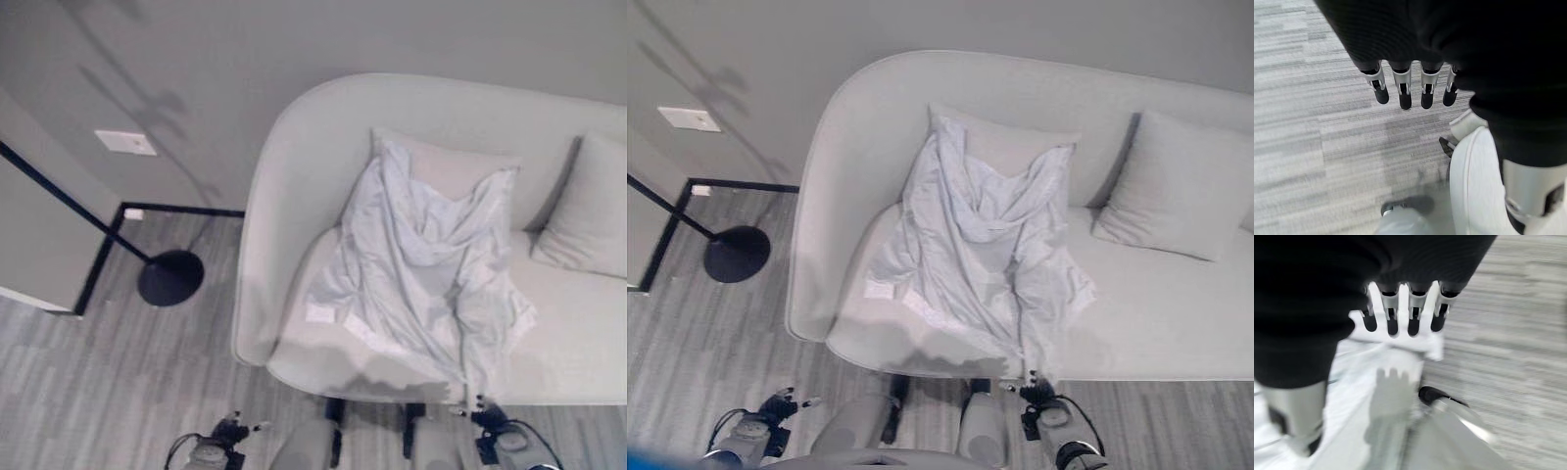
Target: Hang the clothes on the sofa on the clothes rack.
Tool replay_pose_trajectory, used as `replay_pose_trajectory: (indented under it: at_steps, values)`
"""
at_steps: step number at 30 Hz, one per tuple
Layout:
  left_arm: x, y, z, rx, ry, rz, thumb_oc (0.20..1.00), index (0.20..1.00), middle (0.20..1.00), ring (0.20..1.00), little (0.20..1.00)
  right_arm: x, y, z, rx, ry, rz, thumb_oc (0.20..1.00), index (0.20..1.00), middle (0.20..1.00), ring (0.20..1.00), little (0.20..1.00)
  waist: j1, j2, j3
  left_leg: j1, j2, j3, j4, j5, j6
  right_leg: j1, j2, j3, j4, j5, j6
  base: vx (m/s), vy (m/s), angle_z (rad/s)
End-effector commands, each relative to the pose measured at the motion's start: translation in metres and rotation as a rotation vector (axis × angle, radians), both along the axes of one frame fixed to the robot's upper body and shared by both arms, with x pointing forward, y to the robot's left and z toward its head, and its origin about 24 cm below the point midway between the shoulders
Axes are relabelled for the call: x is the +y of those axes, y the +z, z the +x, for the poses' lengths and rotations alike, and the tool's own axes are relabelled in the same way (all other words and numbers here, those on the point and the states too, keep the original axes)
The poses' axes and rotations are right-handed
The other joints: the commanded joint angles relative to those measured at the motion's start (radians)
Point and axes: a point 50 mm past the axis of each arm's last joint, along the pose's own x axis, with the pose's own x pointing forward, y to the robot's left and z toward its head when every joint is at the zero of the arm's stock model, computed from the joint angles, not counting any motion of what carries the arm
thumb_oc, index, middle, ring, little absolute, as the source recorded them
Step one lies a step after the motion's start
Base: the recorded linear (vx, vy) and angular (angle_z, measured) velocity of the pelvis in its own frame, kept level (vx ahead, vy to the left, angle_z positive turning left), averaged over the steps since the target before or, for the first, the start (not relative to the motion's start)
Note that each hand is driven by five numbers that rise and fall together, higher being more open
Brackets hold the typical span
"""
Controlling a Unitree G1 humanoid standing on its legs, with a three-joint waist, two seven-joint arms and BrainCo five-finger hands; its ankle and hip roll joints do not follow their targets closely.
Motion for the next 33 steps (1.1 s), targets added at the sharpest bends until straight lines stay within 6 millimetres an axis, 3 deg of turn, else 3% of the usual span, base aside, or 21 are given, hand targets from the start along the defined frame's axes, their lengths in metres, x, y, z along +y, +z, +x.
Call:
replay_pose_trajectory:
  at_steps: [1, 5, 15, 23, 33]
  values:
    - [-0.005, 0.000, 0.005, -0.032, 0.014, -0.012, 1.000, 1.000, 1.000, 1.000, 1.000, -0.029, 0.001, -0.019, 0.051, -0.058, -0.069, 1.000, 1.000, 1.000, 1.000, 1.000, -0.048, 0.029, -0.001, 0.119, 0.084, -0.003, -0.147, -0.020, -0.047, 0.050, 0.019, 0.015, -0.047, 0.068, 0.004, 0.10, -0.116, 0.08]
    - [-0.013, -0.002, 0.006, -0.050, 0.035, -0.040, 1.000, 1.000, 1.000, 1.000, 1.000, -0.026, -0.001, -0.022, 0.057, -0.042, -0.065, 1.000, 1.000, 1.000, 1.000, 1.000, -0.052, 0.015, -0.023, 0.121, 0.105, -0.013, -0.147, -0.019, -0.069, 0.079, 0.041, 0.025, -0.091, 0.093, -0.016, 0.13, -0.204, 0.22]
    - [-0.033, 0.000, 0.020, -0.097, -0.015, -0.075, 1.000, 1.000, 1.000, 1.000, 1.000, -0.033, 0.000, -0.026, 0.056, -0.059, -0.078, 1.000, 1.000, 1.000, 1.000, 1.000, -0.066, 0.035, -0.047, 0.114, 0.161, -0.036, -0.147, -0.004, -0.114, 0.126, 0.074, -0.026, -0.101, 0.046, -0.040, 0.05, -0.096, 0.38]
    - [-0.037, -0.002, 0.017, -0.084, -0.044, -0.076, 1.000, 1.000, 1.000, 1.000, 1.000, -0.028, -0.004, -0.035, 0.081, -0.056, -0.065, 1.000, 1.000, 1.000, 1.000, 1.000, -0.073, 0.038, -0.057, 0.150, 0.160, -0.014, -0.147, -0.025, -0.113, 0.156, 0.074, -0.006, -0.101, 0.036, -0.039, 0.05, 0.023, -0.14]
    - [-0.043, 0.013, 0.048, -0.206, -0.125, -0.070, 1.000, 1.000, 1.000, 1.000, 1.000, -0.032, -0.003, -0.037, 0.066, -0.089, -0.057, 1.000, 1.000, 1.000, 1.000, 1.000, -0.089, 0.040, -0.053, 0.160, 0.160, 0.009, -0.147, -0.036, -0.110, 0.153, 0.070, 0.017, -0.101, 0.042, -0.031, 0.00, 0.007, -0.05]
